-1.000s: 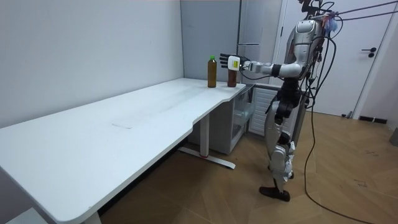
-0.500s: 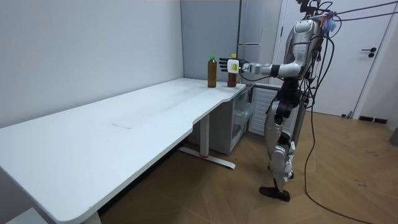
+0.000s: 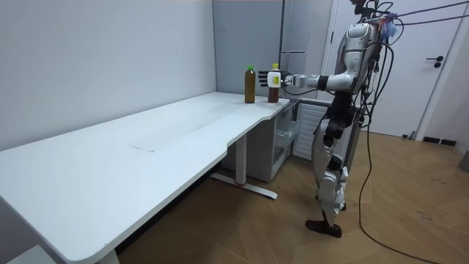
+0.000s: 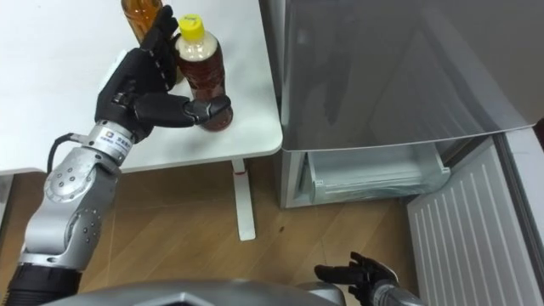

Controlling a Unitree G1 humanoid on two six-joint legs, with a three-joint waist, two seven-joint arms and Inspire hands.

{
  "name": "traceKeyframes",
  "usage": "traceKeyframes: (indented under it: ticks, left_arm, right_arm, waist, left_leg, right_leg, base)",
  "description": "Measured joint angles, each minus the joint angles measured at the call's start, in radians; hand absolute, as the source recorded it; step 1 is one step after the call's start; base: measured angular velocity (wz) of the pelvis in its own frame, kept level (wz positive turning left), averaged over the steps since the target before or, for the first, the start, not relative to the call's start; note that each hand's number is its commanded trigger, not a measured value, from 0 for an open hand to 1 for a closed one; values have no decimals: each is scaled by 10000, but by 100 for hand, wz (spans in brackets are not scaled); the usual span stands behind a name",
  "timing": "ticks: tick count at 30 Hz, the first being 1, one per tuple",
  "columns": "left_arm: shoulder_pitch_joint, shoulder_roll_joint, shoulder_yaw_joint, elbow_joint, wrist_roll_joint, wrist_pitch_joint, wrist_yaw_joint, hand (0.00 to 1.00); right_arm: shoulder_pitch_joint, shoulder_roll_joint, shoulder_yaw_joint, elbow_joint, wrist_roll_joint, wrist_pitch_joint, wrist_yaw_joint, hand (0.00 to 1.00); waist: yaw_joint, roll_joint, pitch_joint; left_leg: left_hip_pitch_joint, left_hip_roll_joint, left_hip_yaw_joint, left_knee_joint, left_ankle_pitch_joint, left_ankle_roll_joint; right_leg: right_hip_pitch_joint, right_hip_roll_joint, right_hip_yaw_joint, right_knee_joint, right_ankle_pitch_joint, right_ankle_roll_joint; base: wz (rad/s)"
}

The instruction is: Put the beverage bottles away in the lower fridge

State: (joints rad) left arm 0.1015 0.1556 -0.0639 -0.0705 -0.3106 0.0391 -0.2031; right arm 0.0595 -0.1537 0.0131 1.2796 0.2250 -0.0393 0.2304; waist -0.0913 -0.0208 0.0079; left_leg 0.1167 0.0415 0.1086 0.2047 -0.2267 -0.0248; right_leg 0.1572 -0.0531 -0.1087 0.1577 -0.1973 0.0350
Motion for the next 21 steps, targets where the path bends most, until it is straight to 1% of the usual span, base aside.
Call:
traceKeyframes:
  ticks: [2,5,6,8,9,12,19,20,21]
  left_arm:
    - [-5,0,2,37,-2,3,-6,0]
    - [-29,0,7,112,-5,3,-14,0]
    - [-138,-4,5,265,-4,11,-31,0]
    - [-329,-4,6,450,-4,40,-31,0]
    - [-407,-4,6,579,-4,42,-34,0]
    - [-528,7,5,844,-2,75,-30,0]
    - [-533,14,5,975,-2,75,-41,0]
    - [-532,14,5,1058,-2,75,-43,4]
    - [-532,17,5,1134,-1,76,-41,17]
  right_arm:
    - [-9,-3,-7,-30,0,82,0,0]
    - [-9,-5,-39,-65,1,95,8,0]
    - [-6,-5,-54,-70,1,97,12,0]
    - [-5,-4,-54,-88,1,105,14,0]
    - [-4,-5,-53,-93,2,117,13,0]
    - [-9,-4,-75,-121,-23,172,11,0]
    - [-10,-6,-80,-187,-31,188,-7,0]
    - [-13,-6,-82,-187,-31,188,-9,0]
    - [-11,-6,-82,-187,-31,187,-10,0]
  waist:
    - [-35,-29,32]
    - [-131,-21,47]
    - [-145,-21,51]
    - [-148,-3,41]
    - [-147,-17,49]
    - [-179,8,44]
    - [-206,37,28]
    - [-207,47,22]
    - [-213,52,19]
  left_leg:
    - [-6,3,0,-1,0,0]
    - [-16,3,-1,-3,0,0]
    - [-19,3,0,-3,0,0]
    - [-19,3,12,-3,0,0]
    - [-13,3,27,-3,0,0]
    - [-31,-2,47,-1,0,0]
    - [-38,-5,72,-2,0,0]
    - [-46,-5,72,-1,0,0]
    - [-46,-5,73,-1,0,0]
  right_leg:
    - [3,3,-2,5,0,-1]
    - [20,3,16,12,1,-1]
    - [24,3,22,14,1,-1]
    - [27,2,33,16,1,-1]
    - [31,2,53,16,1,-1]
    - [15,3,167,14,1,-1]
    - [4,10,256,13,0,0]
    - [-1,11,256,12,0,0]
    - [-7,11,261,8,0,0]
  base:
    - [0]
    - [0]
    - [0]
    - [0]
    - [0]
    - [0]
    - [0]
    - [0]
    - [0]
